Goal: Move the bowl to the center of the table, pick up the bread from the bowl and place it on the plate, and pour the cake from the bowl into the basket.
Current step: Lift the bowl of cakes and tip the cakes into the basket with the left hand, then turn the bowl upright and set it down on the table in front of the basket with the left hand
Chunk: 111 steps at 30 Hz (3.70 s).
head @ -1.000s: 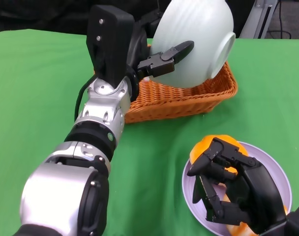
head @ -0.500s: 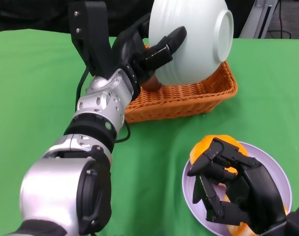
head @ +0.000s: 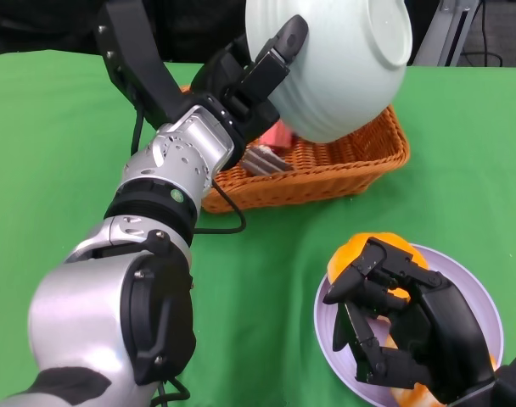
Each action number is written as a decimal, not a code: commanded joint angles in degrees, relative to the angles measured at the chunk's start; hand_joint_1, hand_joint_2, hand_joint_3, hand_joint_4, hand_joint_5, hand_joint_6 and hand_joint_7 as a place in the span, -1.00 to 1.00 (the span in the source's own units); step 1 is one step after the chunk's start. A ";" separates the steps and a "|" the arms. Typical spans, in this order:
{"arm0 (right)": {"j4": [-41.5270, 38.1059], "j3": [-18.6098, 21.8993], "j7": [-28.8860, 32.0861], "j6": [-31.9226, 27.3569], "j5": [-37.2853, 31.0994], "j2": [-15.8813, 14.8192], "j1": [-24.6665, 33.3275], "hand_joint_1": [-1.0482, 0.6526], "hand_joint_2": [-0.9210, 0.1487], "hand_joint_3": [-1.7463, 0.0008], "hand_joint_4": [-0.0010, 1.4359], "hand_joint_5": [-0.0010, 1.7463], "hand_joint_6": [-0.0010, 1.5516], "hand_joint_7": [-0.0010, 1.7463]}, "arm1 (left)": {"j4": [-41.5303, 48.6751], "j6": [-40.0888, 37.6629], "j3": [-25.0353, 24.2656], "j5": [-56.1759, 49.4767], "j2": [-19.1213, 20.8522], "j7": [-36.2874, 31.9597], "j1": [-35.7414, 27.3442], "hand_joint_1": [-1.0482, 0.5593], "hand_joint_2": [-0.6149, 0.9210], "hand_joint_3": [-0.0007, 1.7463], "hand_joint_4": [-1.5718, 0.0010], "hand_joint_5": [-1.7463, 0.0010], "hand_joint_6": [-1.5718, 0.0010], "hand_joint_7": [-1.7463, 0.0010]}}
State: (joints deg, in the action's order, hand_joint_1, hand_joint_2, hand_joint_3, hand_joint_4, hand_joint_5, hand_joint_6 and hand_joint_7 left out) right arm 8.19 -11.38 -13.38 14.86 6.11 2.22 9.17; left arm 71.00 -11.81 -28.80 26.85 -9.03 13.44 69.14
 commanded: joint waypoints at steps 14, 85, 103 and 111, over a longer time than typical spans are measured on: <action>0.25 0.25 -0.26 0.70 0.87 -0.30 0.48 -0.03 -0.23 -0.35 0.04 1.00 -0.13 0.77 | -0.51 -3.65 -3.43 4.57 0.64 -1.82 2.88 0.13 1.00 -0.35 0.06 -1.00 0.28 -0.91; 0.22 1.04 -0.70 1.01 0.63 -0.89 0.12 -0.03 -0.20 -0.39 0.06 1.00 -0.14 0.79 | -14.86 42.81 27.03 -24.87 13.11 21.86 -5.85 0.01 0.76 -0.08 0.08 -1.00 0.16 -0.70; 1.45 1.61 -0.86 -0.75 0.70 -1.09 -0.59 -0.07 -0.23 -0.32 0.06 1.00 -0.14 0.77 | -13.00 77.31 34.08 -47.62 23.19 -2.47 -13.19 0.08 0.80 -0.16 0.16 -0.96 0.16 -0.54; 0.84 2.10 -1.50 -0.40 1.22 -1.15 -1.00 -0.04 -0.24 -0.33 0.06 1.00 -0.13 0.77 | -15.69 84.60 35.88 -66.94 29.42 -27.08 -16.68 0.07 0.61 0.08 0.14 -0.99 0.09 -0.44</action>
State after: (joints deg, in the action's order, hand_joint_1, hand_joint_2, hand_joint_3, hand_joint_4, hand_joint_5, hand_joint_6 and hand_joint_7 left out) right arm 8.60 -9.70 -14.59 14.32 6.57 1.76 8.61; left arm 56.72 71.82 6.74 -37.62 18.35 -8.86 52.91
